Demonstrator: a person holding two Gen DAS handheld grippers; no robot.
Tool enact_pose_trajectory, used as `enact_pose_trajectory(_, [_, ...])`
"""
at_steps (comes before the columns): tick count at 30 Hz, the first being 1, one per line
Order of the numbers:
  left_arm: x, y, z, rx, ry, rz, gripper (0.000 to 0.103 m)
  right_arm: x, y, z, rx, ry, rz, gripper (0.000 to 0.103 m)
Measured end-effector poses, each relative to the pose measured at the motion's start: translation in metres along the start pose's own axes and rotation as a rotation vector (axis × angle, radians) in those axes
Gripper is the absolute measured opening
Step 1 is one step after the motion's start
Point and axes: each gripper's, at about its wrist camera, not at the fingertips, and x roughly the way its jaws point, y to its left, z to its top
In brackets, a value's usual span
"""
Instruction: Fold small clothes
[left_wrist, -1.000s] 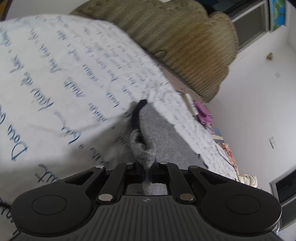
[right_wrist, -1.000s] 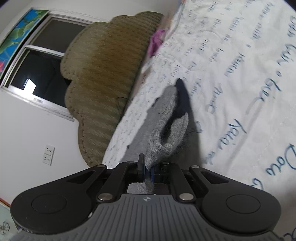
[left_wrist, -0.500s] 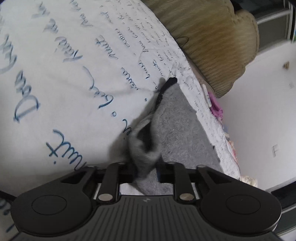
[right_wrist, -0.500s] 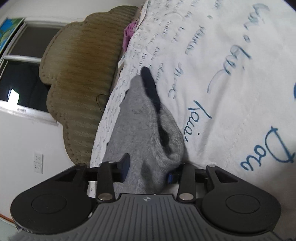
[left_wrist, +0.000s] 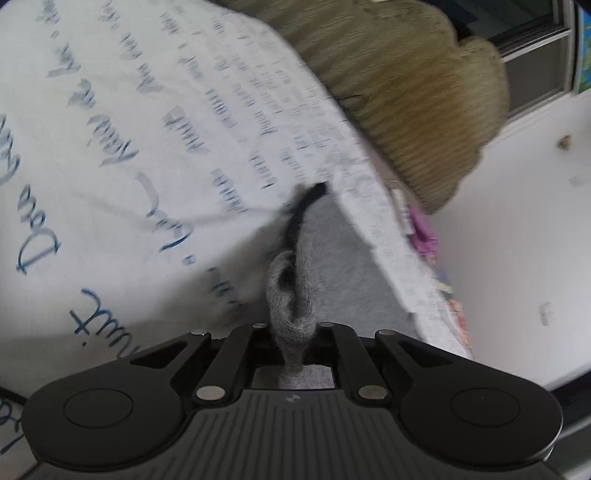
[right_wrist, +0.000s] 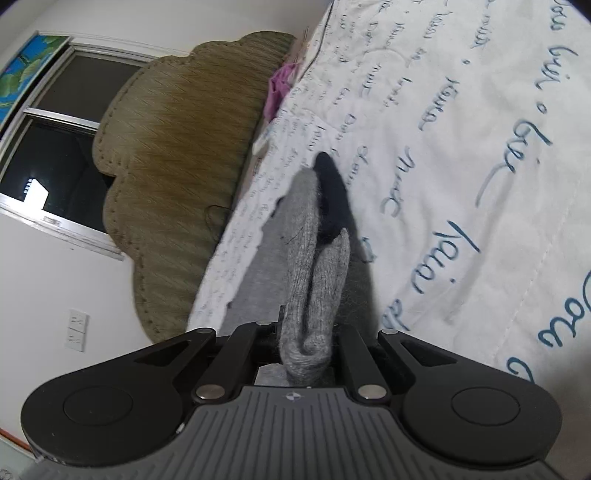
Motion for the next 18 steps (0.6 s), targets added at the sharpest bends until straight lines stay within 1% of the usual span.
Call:
enact_pose_trajectory(2, [-0.014, -0.011, 0.004, 0.036, 0.004, -0.036, 0.004, -0.008, 0.004, 0.002, 0.0, 0.001, 0.021, 0.01])
enact_pose_trajectory(5, [-0.031, -0.02, 0.004, 0.064, 0.016, -0.051, 0.004, -0.022, 0.009, -0.001, 0.003, 0.014, 0.047, 0.01])
enact_pose_trajectory(7, [-0.043, -0.019, 0.0, 0.073, 0.019, -0.05, 0.004, -0.034, 0.012, -0.006, -0.017, 0.017, 0.057, 0.01])
enact_pose_trajectory(9, [-0.054, -0.011, -0.005, 0.052, 0.038, -0.059, 0.004, -0.048, 0.011, -0.013, -0.023, 0.026, 0.064, 0.01])
enact_pose_trajectory(11, [-0.065, 0.0, -0.012, 0.011, 0.058, -0.048, 0.004, -0.063, 0.008, -0.021, -0.019, 0.035, 0.056, 0.01])
enact_pose_trajectory(14, [-0.08, 0.015, -0.025, 0.003, 0.076, -0.026, 0.004, -0.089, -0.001, -0.036, -0.032, 0.037, 0.036, 0.01])
enact_pose_trajectory(15, [-0.082, 0.023, -0.029, -0.004, 0.086, -0.019, 0.004, -0.095, -0.01, -0.041, -0.012, 0.04, 0.014, 0.01])
enact_pose_trajectory(18, [-0.074, 0.053, -0.041, -0.069, 0.134, 0.051, 0.004, -0.102, -0.044, -0.052, 0.04, 0.042, -0.061, 0.01])
